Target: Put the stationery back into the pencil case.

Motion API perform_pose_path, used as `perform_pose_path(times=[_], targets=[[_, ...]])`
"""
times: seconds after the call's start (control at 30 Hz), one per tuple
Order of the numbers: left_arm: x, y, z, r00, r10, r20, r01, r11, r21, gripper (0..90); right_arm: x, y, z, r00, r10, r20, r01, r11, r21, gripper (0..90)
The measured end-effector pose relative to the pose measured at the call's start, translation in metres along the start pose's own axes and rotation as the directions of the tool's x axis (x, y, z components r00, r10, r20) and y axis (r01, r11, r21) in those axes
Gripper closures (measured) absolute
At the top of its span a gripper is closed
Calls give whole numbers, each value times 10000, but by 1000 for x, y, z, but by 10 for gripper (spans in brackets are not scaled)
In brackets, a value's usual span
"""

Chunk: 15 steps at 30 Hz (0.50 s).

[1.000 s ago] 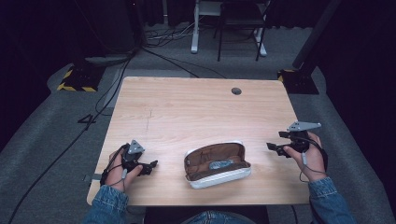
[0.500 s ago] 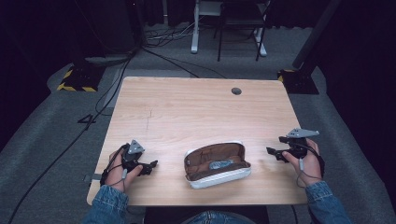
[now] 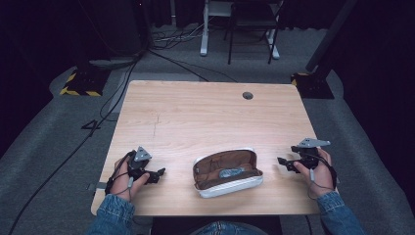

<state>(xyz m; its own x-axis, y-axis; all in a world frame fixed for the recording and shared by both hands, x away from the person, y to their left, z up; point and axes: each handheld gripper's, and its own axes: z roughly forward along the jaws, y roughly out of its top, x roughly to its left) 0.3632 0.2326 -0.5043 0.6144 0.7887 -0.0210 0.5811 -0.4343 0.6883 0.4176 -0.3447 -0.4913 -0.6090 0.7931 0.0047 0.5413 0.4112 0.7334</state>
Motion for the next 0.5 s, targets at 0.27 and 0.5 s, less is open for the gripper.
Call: perform_pose_path(times=[0.27, 0.5], targets=[[0, 0, 0, 10000, 32, -6, -32, 10000, 13, 138, 3, -6, 10, 9999, 7, 114, -10, 9997, 232, 114], [0, 0, 0, 10000, 33, -8, -33, 10000, 15, 138, 5, -7, 12, 9997, 82, 213, -84, 9999, 121, 83]])
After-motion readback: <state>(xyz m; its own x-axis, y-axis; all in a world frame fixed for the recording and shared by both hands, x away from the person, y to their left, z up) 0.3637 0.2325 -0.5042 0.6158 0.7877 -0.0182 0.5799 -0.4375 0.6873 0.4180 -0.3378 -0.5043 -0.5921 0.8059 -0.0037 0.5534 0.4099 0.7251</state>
